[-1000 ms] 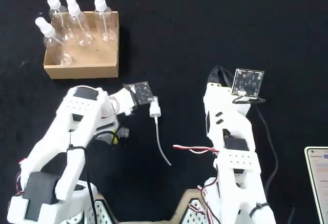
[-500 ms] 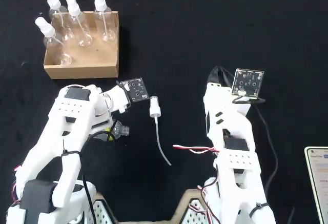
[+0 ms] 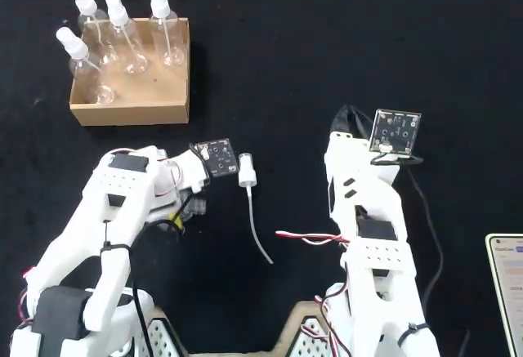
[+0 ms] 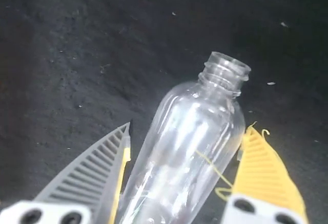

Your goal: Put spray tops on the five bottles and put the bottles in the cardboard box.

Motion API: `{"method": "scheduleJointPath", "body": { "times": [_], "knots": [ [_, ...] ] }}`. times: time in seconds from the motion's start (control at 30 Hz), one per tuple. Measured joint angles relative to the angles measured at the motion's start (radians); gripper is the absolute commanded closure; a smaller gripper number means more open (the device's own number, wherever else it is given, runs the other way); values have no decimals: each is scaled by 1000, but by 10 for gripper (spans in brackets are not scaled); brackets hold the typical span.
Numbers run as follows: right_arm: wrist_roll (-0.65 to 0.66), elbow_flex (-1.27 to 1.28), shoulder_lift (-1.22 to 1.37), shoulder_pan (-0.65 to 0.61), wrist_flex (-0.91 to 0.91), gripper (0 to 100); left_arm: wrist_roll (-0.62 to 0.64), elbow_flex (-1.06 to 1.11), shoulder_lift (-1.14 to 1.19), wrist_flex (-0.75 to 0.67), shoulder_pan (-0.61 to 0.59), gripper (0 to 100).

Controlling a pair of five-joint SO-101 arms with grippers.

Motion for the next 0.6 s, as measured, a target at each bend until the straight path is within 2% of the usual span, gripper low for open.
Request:
{"method": "scheduleJointPath", "body": {
  "times": [0.27,0.6],
  "knots": [
    [0,0,0,0,0,983,0,12,-3,-8,26,690],
    [0,0,0,0,0,983,86,11,-18,-8,37,924]
  ]
}}
